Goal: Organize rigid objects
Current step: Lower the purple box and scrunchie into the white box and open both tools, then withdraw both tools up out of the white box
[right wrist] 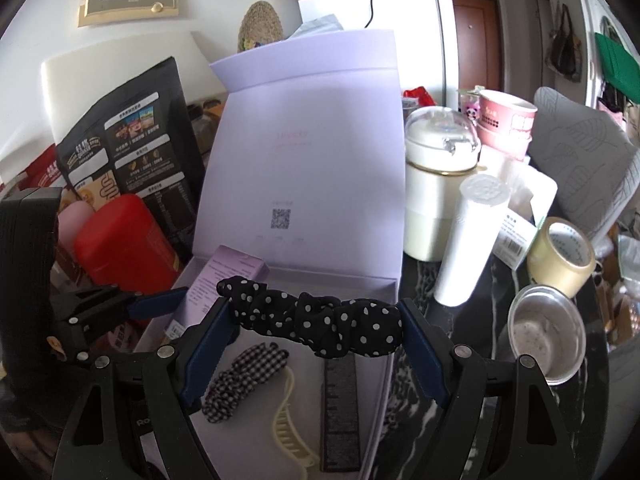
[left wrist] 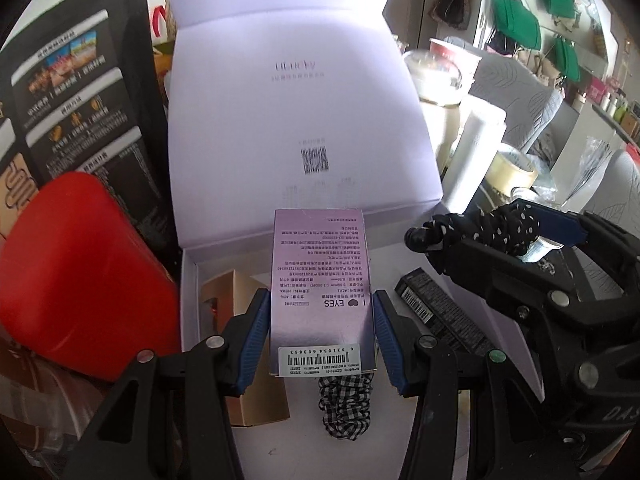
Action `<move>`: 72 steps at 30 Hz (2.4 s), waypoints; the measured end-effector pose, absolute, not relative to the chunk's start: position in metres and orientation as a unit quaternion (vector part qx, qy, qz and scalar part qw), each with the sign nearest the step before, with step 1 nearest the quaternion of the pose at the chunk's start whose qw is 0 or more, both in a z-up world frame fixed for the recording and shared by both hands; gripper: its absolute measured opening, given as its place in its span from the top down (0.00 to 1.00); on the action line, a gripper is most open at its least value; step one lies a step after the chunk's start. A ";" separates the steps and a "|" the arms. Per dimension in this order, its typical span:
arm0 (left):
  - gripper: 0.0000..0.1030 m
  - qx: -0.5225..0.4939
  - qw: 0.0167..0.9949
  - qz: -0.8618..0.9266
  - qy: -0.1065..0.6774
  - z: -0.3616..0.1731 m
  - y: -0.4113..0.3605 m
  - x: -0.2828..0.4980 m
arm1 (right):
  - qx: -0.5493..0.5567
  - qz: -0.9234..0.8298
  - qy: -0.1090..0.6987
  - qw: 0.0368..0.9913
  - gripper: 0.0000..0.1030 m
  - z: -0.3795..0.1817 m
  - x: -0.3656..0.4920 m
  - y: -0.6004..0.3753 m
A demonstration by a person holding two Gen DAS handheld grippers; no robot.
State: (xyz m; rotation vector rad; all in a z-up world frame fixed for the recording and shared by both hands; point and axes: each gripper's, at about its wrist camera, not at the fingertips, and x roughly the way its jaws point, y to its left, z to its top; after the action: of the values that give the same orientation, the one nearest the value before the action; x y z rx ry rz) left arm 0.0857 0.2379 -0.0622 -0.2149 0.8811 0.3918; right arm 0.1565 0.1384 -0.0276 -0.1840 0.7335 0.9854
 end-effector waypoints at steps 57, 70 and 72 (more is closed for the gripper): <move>0.00 -0.051 0.905 0.208 0.367 0.033 0.158 0.034 | -0.068 0.412 0.270 0.868 0.04 0.057 0.106 0.043; 0.00 -0.029 0.917 0.179 0.356 0.045 0.102 0.012 | -0.060 0.389 0.252 0.884 0.04 0.068 0.077 -0.017; 0.00 -0.031 0.918 0.174 0.355 0.044 0.095 0.010 | -0.058 0.384 0.249 0.887 0.04 0.068 0.073 -0.026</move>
State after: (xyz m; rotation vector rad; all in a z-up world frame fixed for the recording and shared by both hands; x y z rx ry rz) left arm 0.0098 0.0952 0.0445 -0.0630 0.7293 0.3582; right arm 0.0729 -0.0264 0.0683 -0.1209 0.5168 0.7985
